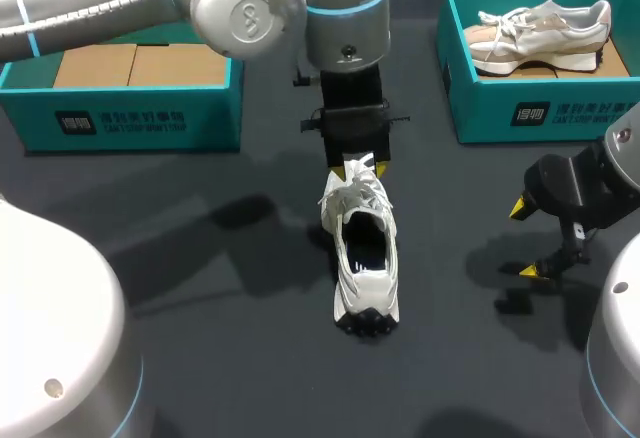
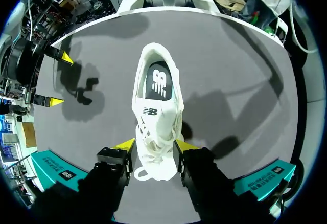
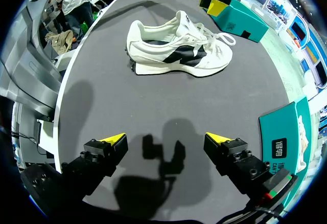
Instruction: Take the shoe out of the shoebox, open the shoe tongue, remove and reinsert the insole, then place the shoe into the shoebox
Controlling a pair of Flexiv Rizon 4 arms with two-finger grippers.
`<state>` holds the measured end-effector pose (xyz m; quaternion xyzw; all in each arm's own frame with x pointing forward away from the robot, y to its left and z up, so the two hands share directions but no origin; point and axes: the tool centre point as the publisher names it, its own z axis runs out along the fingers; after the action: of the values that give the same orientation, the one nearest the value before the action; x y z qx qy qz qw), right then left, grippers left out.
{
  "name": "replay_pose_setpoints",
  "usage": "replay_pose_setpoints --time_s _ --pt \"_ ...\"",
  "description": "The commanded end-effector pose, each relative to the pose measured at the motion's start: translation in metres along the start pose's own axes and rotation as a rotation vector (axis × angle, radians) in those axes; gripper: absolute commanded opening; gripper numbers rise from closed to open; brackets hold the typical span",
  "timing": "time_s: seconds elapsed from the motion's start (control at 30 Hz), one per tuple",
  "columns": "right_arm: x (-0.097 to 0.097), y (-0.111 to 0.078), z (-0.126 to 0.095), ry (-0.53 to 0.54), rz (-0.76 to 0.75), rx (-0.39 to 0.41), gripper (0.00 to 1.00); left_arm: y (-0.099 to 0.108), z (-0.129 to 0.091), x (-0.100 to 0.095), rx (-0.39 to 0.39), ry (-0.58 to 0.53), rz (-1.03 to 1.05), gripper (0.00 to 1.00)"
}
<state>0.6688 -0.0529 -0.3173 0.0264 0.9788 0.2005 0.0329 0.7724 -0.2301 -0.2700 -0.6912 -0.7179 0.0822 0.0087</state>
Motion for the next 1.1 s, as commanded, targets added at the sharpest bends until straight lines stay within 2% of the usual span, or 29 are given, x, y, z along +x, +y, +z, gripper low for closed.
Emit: replay_pose_setpoints --time_s 0.03,0.27,0.57,0.63,0.8,0.9,1.03,1.1 --pt "0.001 0.0 0.0 -0.002 0.001 0.003 1.0 -0.001 0.008 -0.006 0.02 0.017 0.003 0.38" --pt "0.001 0.0 0.0 -0.002 0.001 0.003 1.0 -0.024 0.029 -0.005 0.073 0.04 0.027 0.37" --pt "0.001 0.0 0.0 -0.002 0.001 0.003 1.0 -0.05 0.062 0.011 0.166 0.071 0.036 0.33" --pt "0.001 0.0 0.0 -0.002 0.001 0.003 1.0 -0.052 0.063 0.012 0.156 0.073 0.037 0.32" --pt "0.001 0.0 0.0 -0.002 0.001 0.003 1.0 -0.044 0.039 0.012 0.117 0.018 0.037 0.31" --pt "0.001 0.0 0.0 -0.002 0.001 0.003 1.0 -0.04 0.034 0.01 0.097 0.003 0.032 0.31" --pt "0.001 0.0 0.0 -0.002 0.001 0.003 1.0 -0.036 0.046 0.004 0.08 -0.007 0.024 0.28" --pt "0.001 0.0 0.0 -0.002 0.001 0.003 1.0 -0.036 0.056 0.001 0.098 -0.012 0.028 0.28"
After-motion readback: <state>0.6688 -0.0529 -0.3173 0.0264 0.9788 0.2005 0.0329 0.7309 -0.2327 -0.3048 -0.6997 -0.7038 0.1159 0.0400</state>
